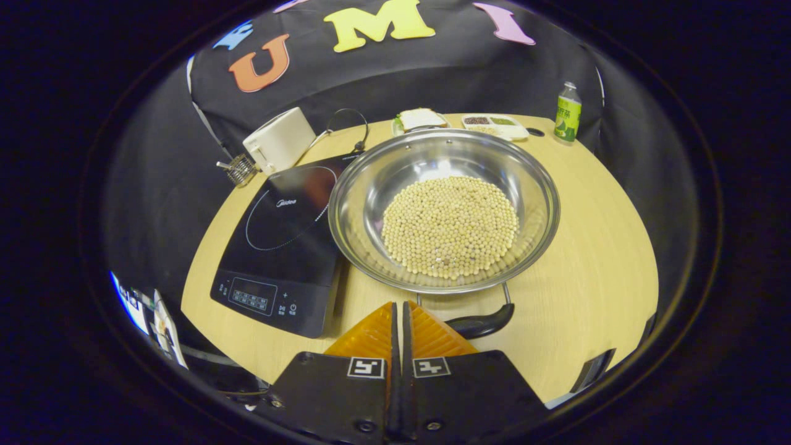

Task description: First push the handle of the pot to place it horizontally, then grasp the pot with both hands and set it on the induction cooktop.

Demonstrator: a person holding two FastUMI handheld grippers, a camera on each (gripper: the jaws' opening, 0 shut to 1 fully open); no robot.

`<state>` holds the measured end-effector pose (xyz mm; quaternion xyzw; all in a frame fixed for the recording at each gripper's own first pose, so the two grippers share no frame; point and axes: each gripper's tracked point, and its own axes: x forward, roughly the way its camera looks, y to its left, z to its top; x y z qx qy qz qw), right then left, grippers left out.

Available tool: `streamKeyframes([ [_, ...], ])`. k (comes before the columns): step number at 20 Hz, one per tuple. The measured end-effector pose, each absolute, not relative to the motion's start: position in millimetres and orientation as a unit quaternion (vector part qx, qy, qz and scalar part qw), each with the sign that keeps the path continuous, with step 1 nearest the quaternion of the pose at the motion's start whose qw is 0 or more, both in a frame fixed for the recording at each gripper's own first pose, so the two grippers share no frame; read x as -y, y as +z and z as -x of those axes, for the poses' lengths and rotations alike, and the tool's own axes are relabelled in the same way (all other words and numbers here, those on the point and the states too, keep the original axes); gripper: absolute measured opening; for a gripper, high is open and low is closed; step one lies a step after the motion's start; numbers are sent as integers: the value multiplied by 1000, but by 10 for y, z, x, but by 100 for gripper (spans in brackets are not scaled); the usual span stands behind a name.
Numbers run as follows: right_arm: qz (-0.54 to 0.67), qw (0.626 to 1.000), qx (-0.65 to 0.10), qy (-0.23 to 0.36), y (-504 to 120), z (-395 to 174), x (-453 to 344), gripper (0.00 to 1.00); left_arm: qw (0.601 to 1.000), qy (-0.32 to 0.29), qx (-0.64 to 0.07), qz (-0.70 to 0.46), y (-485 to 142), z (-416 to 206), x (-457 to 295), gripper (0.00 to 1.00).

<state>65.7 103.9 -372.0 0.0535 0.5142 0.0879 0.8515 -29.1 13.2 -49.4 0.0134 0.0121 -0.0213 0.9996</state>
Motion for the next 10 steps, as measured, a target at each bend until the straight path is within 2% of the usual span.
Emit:
streamKeyframes([
  [1, -52, 851, -515, 89, -3721, -654, -1017, 1, 1000, -23, -11, -13, -485, 289, -123, 94],
  [2, -50, 851, -515, 90, -3730, -648, -996, 4, 1000, -25, -10, -12, -476, 296, -114, 95],
  [3, -48, 851, -515, 90, -3733, -649, -976, 1, 1000, -25, -9, -11, -480, 303, -107, 95],
  [4, -47, 851, -516, 89, -3740, -646, -956, 4, 1000, -26, -10, -11, -485, 295, -107, 95],
  [5, -45, 850, -518, 90, -3745, -646, -941, 1, 1000, -26, -11, -10, -492, 291, -99, 95],
  [10, -45, 841, -529, 100, -3767, -650, -805, 4, 1000, -20, -11, -6, -518, 279, -150, 95],
])
